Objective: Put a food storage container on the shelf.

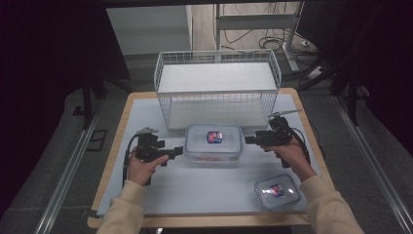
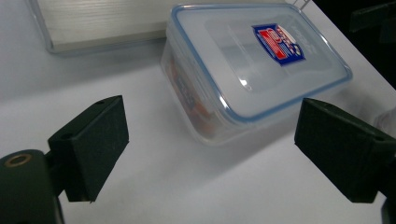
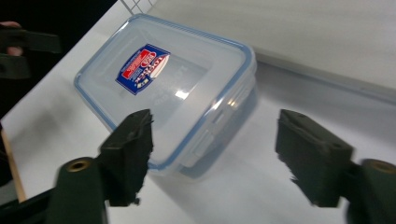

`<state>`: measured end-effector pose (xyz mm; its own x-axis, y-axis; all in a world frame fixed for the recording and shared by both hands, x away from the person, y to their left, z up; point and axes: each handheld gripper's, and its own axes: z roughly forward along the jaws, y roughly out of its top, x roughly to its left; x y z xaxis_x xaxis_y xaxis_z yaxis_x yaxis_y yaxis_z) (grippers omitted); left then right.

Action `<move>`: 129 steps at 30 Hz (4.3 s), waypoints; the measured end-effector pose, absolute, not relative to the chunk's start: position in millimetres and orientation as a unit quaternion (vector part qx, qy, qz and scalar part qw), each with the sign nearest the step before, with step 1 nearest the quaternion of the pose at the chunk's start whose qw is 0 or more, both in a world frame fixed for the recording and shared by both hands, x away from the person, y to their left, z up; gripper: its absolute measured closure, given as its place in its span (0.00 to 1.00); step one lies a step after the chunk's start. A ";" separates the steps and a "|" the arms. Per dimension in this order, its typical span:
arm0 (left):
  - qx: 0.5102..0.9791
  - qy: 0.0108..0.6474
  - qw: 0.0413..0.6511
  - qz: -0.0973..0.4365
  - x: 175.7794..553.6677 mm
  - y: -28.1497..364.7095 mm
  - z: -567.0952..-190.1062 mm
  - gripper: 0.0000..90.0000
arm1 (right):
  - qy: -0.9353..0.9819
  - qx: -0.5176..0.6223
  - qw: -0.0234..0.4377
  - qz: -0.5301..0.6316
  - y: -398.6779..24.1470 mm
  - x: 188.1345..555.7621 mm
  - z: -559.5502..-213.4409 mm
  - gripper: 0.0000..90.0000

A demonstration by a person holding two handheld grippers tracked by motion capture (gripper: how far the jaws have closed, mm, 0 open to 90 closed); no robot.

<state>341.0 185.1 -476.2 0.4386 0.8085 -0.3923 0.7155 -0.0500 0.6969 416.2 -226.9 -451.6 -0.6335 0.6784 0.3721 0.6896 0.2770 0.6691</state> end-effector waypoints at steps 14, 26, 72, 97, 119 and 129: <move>0.725 0.538 0.430 -0.002 388.0 168.2 -501.6 0.13 | -0.777 -0.459 0.087 -0.422 -212.3 438.0 -477.1 0.24; 0.721 0.522 0.449 -0.080 405.7 154.8 -513.0 0.16 | -0.768 -0.478 0.140 -0.403 -188.9 452.0 -500.0 0.20; 0.707 0.503 0.495 -0.051 365.0 163.8 -504.6 0.46 | -0.749 -0.465 0.142 -0.451 -211.9 420.4 -485.7 0.57; 0.700 0.489 0.521 -0.009 350.7 163.7 -474.9 0.49 | -0.757 -0.429 0.098 -0.482 -210.7 409.5 -455.5 0.57; 0.705 0.463 0.537 0.014 348.7 157.3 -426.0 0.50 | -0.754 -0.408 0.066 -0.510 -219.6 400.6 -408.9 0.57; 0.707 0.449 0.546 0.034 357.2 156.2 -388.5 0.50 | -0.751 -0.397 0.048 -0.526 -221.7 405.6 -374.5 0.57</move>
